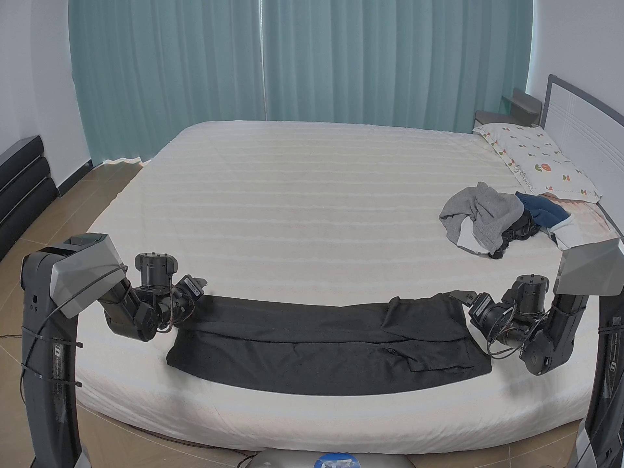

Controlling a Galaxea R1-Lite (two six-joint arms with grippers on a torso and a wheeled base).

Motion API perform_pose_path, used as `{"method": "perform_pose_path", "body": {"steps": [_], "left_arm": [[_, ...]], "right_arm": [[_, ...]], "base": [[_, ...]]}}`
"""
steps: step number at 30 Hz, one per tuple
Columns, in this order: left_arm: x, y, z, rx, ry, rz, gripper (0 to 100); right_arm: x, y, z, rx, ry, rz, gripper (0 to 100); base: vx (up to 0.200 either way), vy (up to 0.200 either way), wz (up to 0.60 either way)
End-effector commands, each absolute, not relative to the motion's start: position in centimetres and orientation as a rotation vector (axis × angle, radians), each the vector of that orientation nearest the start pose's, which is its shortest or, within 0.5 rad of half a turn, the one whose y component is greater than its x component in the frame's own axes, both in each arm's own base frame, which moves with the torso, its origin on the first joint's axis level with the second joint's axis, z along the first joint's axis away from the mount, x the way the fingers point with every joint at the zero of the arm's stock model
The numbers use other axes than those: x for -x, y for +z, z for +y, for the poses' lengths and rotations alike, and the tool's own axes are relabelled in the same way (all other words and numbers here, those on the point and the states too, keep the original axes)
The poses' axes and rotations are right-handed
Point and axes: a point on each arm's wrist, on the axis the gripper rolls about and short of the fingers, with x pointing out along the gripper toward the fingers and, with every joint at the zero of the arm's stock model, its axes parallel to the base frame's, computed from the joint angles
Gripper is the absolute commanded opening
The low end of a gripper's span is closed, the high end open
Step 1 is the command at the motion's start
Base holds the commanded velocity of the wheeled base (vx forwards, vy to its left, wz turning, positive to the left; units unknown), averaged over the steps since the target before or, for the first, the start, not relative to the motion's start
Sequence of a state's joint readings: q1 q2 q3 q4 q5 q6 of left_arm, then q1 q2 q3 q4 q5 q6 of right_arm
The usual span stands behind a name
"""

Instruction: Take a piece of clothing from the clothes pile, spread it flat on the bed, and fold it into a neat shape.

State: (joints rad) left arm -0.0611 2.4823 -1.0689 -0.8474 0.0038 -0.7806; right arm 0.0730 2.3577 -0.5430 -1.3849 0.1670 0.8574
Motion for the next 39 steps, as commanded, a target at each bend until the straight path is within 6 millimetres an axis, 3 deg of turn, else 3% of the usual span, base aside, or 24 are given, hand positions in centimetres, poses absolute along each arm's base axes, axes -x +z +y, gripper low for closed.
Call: {"method": "perform_pose_path", "body": {"steps": [1,10,24,33,34,39], "left_arm": [[-42.5,-3.5,-2.5,0.742,0.179,0.556,0],[-42.8,-3.3,-1.7,0.786,0.294,0.459,0],[-42.8,-3.6,-1.7,0.786,0.301,0.461,0],[-42.7,-3.7,-1.7,0.786,0.303,0.464,0],[-42.7,-3.7,-1.7,0.786,0.303,0.464,0],[-42.7,-3.7,-1.7,0.784,0.303,0.466,0]], "right_arm": [[-33.5,-2.0,2.9,-0.86,0.036,0.51,100],[-34.1,-2.2,2.8,-0.869,0.035,0.497,100],[-37.1,-3.5,3.0,-0.883,0.026,0.48,100],[-37.7,-4.4,3.3,-0.882,0.028,0.486,100],[-37.7,-4.4,3.4,-0.881,0.028,0.486,0],[-38.2,-4.0,3.1,-0.88,0.006,0.445,0]], "base": [[0.0,0.0,0.0],[0.0,0.0,0.0],[0.0,0.0,0.0],[0.0,0.0,0.0],[0.0,0.0,0.0],[0.0,0.0,0.0]]}}
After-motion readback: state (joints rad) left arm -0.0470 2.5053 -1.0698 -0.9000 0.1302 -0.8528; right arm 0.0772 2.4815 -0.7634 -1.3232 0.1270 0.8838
